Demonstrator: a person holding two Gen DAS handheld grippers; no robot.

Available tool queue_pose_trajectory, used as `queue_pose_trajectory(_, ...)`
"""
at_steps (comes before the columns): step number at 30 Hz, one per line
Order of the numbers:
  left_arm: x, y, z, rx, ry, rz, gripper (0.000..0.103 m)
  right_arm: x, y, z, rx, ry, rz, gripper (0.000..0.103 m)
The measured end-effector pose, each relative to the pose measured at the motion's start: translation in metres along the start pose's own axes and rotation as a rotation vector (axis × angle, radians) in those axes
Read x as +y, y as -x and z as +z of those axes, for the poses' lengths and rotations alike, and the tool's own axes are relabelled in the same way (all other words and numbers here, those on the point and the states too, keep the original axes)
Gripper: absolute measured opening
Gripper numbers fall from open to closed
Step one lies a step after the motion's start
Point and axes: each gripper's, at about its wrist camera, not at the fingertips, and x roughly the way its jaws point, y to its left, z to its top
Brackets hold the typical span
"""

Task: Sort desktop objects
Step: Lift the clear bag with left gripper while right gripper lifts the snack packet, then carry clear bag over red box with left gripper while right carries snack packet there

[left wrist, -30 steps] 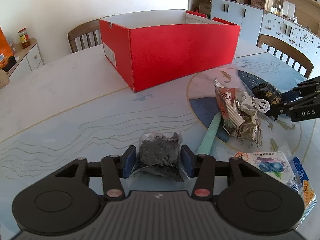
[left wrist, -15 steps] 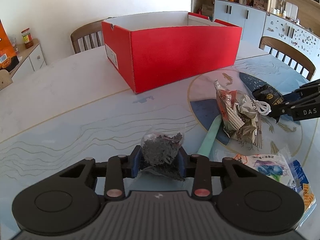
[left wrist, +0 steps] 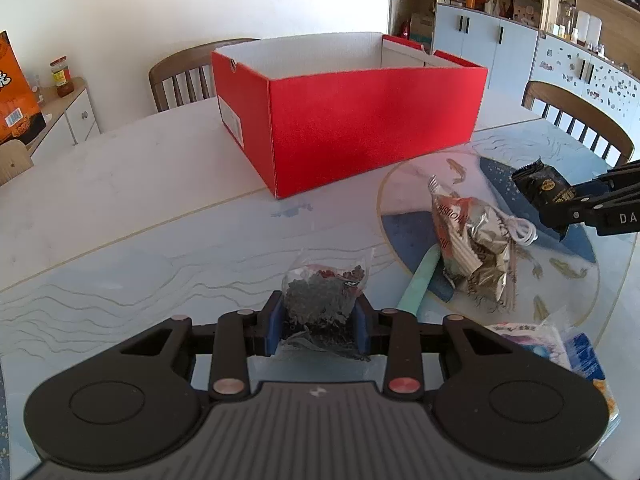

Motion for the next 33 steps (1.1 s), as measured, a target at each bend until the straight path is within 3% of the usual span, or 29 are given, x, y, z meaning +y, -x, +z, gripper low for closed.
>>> queue_pose_trajectory(16,-0.013,0.04,0.04,-0.056,-0.009,0.026,0.033,0.012,0.036,0.028,-0.04,0.04,0.005,0.037)
queue_pose_trajectory(33,-0.033,0.062,0.086,-0.048,0.017,0.018,0.033,0.019,0.065,0.061,-0.05,0.076,0.026,0.037)
